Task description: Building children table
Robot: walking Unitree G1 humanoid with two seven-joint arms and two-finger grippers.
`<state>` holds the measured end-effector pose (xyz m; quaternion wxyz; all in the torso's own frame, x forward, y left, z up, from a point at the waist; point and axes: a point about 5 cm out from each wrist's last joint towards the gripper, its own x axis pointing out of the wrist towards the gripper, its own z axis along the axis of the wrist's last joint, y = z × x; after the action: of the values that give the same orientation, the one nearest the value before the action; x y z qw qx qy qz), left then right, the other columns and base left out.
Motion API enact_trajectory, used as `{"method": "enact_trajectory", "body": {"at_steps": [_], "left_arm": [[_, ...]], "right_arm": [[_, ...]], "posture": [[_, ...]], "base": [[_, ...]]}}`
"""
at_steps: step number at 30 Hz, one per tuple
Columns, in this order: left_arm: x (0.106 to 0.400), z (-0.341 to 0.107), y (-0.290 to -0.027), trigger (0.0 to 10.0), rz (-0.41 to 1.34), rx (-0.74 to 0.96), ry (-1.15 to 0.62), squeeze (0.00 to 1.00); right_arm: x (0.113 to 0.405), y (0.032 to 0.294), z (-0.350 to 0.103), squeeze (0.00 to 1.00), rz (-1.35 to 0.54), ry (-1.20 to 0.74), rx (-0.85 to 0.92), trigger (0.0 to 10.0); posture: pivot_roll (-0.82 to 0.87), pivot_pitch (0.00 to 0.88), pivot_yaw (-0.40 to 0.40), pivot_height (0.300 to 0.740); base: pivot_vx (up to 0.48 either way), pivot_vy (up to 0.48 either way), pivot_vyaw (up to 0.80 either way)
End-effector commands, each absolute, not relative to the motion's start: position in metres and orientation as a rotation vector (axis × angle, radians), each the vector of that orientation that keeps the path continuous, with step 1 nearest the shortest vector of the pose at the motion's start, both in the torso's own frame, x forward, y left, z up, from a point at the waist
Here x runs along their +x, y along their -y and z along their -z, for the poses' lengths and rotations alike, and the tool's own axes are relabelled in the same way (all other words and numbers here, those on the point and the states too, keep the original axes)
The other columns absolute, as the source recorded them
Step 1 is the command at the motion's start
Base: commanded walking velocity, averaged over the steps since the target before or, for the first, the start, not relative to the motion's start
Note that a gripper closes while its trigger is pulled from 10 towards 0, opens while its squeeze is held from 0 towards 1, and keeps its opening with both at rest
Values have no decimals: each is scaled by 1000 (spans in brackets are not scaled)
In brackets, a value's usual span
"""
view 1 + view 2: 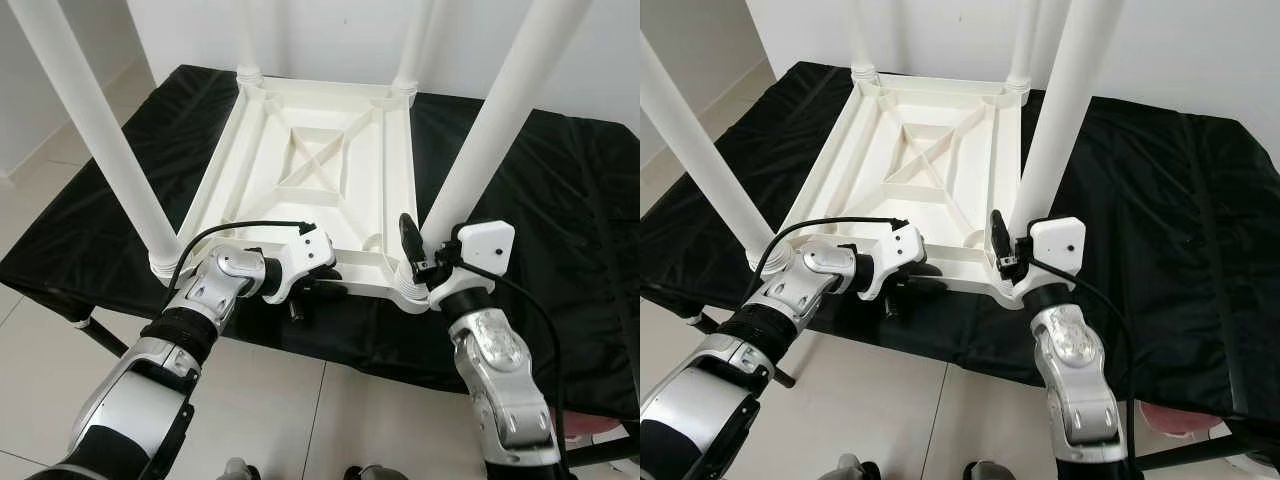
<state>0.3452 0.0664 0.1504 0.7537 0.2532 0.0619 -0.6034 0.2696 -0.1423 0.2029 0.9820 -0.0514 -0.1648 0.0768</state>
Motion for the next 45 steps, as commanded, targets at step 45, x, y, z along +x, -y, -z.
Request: {"method": "enact_trajectory", "body": {"at_steps": [45], "left_arm": [[352, -143, -81, 10000, 1175, 527, -153, 0]], "right_arm": [[276, 159, -148, 0, -461, -129, -115, 10000]], "posture": [[-88, 139, 29, 740]], "base": [[0, 0, 0]]}}
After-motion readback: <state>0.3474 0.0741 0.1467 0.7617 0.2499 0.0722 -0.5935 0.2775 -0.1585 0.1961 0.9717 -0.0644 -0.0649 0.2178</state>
